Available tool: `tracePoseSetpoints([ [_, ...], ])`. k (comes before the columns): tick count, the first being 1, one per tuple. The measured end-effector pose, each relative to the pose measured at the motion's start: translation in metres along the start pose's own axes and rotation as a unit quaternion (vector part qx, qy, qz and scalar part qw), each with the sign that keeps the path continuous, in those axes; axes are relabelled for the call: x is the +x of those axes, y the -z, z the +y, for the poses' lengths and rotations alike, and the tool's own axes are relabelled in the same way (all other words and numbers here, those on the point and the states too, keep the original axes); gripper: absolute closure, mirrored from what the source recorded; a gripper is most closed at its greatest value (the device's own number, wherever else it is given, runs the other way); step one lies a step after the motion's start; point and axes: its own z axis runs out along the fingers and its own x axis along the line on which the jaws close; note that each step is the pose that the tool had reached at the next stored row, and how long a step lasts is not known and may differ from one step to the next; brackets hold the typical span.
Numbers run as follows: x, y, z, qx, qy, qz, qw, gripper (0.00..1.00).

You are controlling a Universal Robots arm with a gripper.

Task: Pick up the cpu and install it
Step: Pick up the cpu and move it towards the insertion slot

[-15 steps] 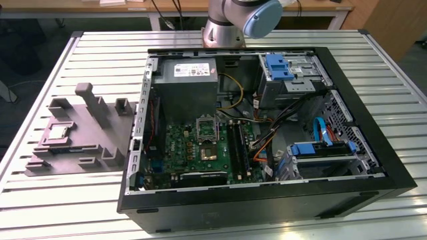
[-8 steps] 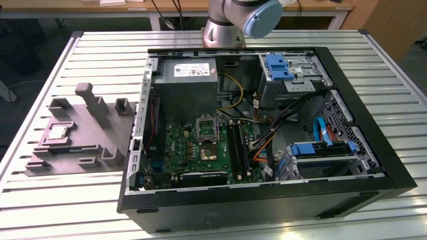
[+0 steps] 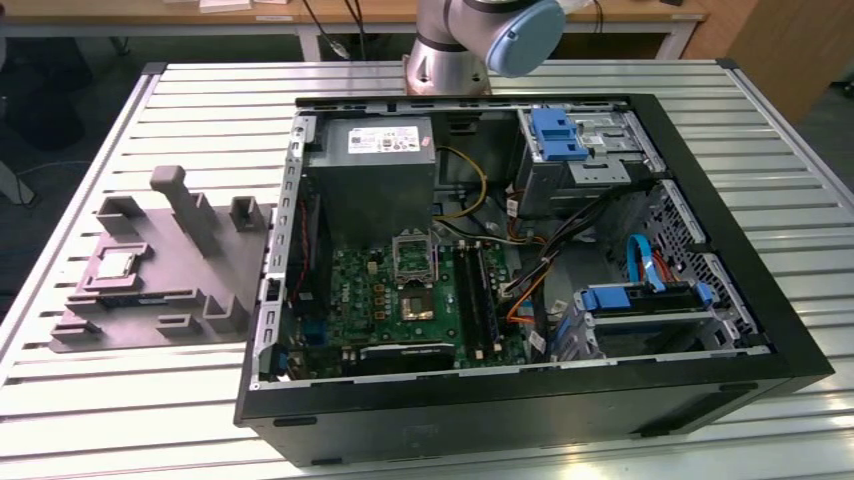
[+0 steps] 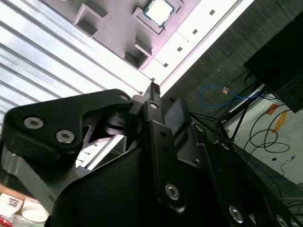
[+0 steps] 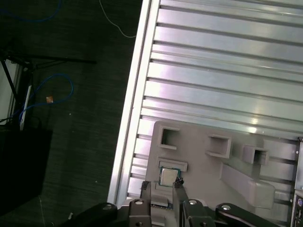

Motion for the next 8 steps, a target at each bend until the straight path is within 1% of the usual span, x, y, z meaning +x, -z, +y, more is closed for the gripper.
tracePoseSetpoints([
  [1,0.0000,0.0000,0.0000,0.0000,0.000,0.0000,1.0000,0.69],
  [3,0.0000,0.0000,0.0000,0.0000,0.000,0.0000,1.0000,0.58],
  [5,0.0000,-0.0001,-0.0001,-0.0003,0.000,-0.0001,1.0000,0.58],
  [6,0.0000,-0.0005,-0.0001,-0.0012,0.000,-0.0003,1.0000,0.51],
  [8,0.0000,-0.0020,-0.0002,-0.0031,0.000,-0.0015,1.0000,0.51],
])
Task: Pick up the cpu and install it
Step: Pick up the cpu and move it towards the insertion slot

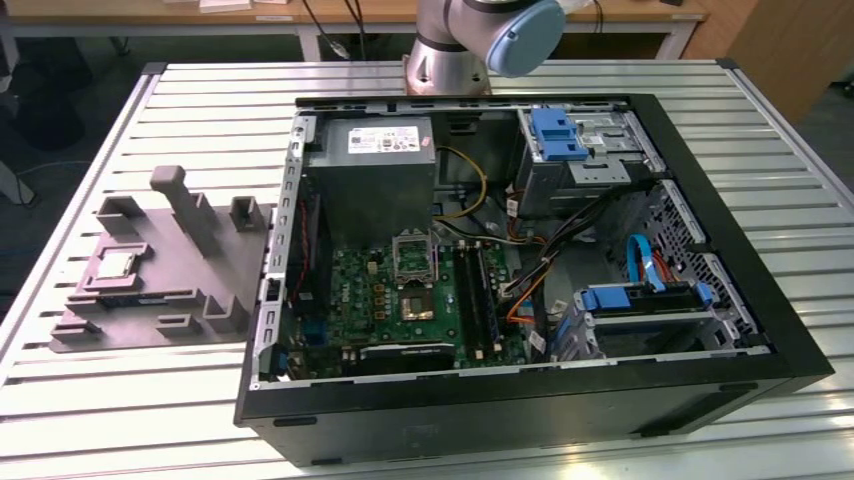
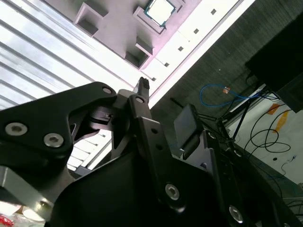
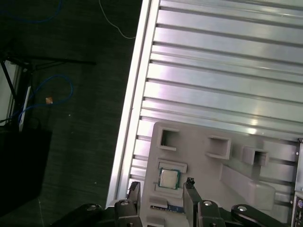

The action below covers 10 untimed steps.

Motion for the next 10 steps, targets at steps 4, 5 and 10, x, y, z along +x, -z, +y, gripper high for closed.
tracePoseSetpoints([
  [4,0.0000,-0.0036,-0.0003,-0.0001,-0.013,-0.0046,0.9999,0.51],
  [5,0.0000,-0.0044,-0.0003,-0.0004,-0.020,-0.0053,0.9998,0.51],
  [10,-0.0001,-0.0084,-0.0006,-0.0009,-0.035,-0.0064,0.9994,0.51],
])
